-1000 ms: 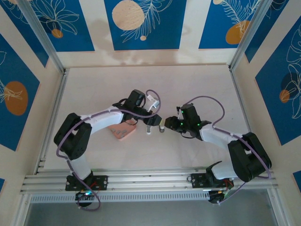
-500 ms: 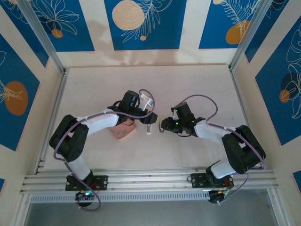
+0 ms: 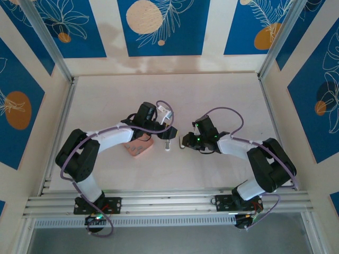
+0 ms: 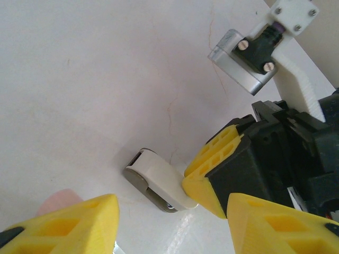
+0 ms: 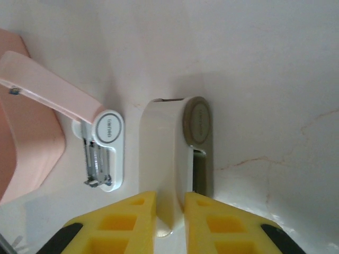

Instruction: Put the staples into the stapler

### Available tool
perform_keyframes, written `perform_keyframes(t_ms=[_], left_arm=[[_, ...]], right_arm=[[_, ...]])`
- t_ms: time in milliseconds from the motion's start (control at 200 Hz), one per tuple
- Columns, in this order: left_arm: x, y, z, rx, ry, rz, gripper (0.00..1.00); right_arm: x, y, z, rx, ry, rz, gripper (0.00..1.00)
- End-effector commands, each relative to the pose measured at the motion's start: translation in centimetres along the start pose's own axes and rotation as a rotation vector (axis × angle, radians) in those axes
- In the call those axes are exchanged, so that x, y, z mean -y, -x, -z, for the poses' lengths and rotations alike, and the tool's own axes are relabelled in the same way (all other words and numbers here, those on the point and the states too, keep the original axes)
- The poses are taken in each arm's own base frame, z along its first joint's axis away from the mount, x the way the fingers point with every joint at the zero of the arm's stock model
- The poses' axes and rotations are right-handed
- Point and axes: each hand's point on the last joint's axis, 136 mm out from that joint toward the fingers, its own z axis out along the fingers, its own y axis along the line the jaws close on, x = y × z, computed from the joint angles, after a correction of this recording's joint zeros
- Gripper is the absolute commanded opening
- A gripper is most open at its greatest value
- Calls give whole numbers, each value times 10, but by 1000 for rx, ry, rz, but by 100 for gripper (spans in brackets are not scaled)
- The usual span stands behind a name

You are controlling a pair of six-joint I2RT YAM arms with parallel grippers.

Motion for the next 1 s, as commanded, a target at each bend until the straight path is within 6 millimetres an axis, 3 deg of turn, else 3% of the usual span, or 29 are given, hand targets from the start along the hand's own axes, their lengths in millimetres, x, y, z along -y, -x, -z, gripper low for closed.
perform_keyframes(t_ms=[0, 215, 545, 710, 995], left_arm=[[-1, 8, 8, 33, 8, -6, 56], [-7, 7, 9, 33, 21, -3, 56], [-25, 12, 11, 19, 77, 5, 57], [-33, 14, 5, -6, 91, -4, 57], [-43, 10, -15, -83, 80, -37, 57]], right_arm=[[42, -32, -9, -103, -164, -59, 20], [49, -36, -8, -107, -204, -60, 18], [-9, 6, 15, 28, -49, 75, 34], [-25, 17, 31, 86, -4, 111, 38], [-18, 17, 43, 125, 0, 92, 39]])
